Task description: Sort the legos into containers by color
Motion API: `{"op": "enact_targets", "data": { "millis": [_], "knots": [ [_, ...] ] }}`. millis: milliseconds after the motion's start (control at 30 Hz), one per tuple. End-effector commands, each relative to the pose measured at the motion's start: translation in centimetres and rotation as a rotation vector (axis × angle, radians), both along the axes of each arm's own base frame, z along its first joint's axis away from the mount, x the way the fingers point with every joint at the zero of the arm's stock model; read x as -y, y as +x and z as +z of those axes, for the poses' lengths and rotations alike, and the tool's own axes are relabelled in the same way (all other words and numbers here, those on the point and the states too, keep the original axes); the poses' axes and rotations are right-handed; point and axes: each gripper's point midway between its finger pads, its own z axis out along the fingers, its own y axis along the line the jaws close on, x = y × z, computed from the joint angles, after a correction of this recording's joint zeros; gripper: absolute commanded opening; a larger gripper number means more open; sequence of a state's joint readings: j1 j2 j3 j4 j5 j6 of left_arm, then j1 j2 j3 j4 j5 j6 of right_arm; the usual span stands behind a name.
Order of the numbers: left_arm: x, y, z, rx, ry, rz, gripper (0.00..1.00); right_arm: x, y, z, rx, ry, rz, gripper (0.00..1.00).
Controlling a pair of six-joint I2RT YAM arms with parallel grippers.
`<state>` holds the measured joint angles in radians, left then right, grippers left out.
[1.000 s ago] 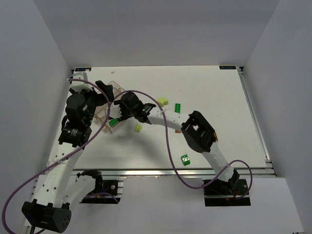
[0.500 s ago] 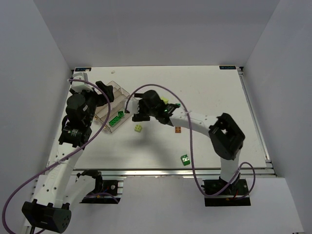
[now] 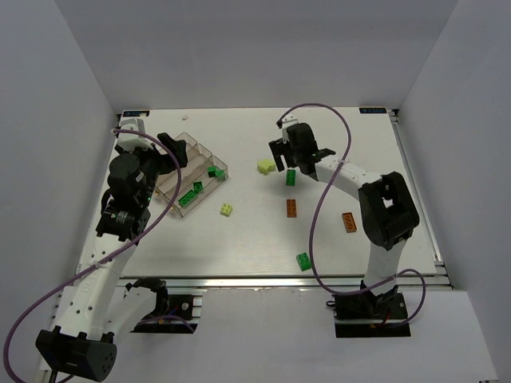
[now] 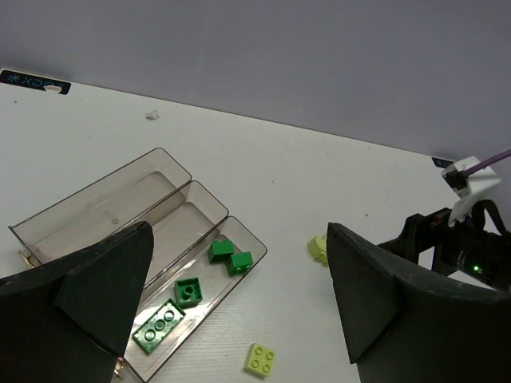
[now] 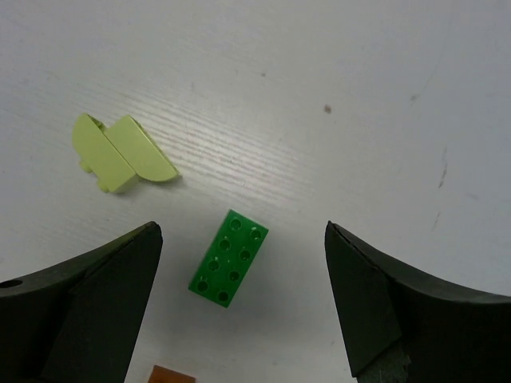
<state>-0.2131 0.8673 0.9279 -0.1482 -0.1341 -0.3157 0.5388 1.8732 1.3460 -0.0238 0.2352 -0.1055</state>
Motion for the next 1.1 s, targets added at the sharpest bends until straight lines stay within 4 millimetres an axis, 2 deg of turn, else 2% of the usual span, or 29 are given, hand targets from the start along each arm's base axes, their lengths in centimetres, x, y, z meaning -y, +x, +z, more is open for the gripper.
{"op": "enact_targets", "data": {
  "millis": [0,133,267,400,733,867,1067],
  "knots": [
    [0.2,-0.3,0.8,0.029,-0.007,-0.015,0.98,0.2,0.6,0.4,-0.039,0.133,-0.164,0.87],
    [0.3,-0.2,0.6,0.025,-0.008,-0.022,0.98,0.3,1.2,-1.1,-0.095,0.155,-0.217,0.84],
    [0.4,-0.4,1.0,0.033,-0.01,-0.028,0.98,0.5,1.2,-3.7,-0.166,0.141,-0.247,0.81],
    [0.5,-0.4,1.0,0.034,-0.01,-0.031,0.98,0.5,1.1,-5.5,-0.209,0.136,-0.252,0.78],
    [0.6,-0.3,0.9,0.034,-0.01,-0.038,0.98,1.2,0.3,-7.7,-0.255,0.135,-0.26,0.75],
    [0.6,-0.3,0.8,0.031,-0.01,-0.038,0.98,1.3,-0.3,-8.4,-0.288,0.152,-0.256,0.67],
    [0.7,-0.3,0.8,0.031,-0.01,-0.041,0.98,1.2,-1.3,-9.3,-0.323,0.167,-0.251,0.64]
  ]
}}
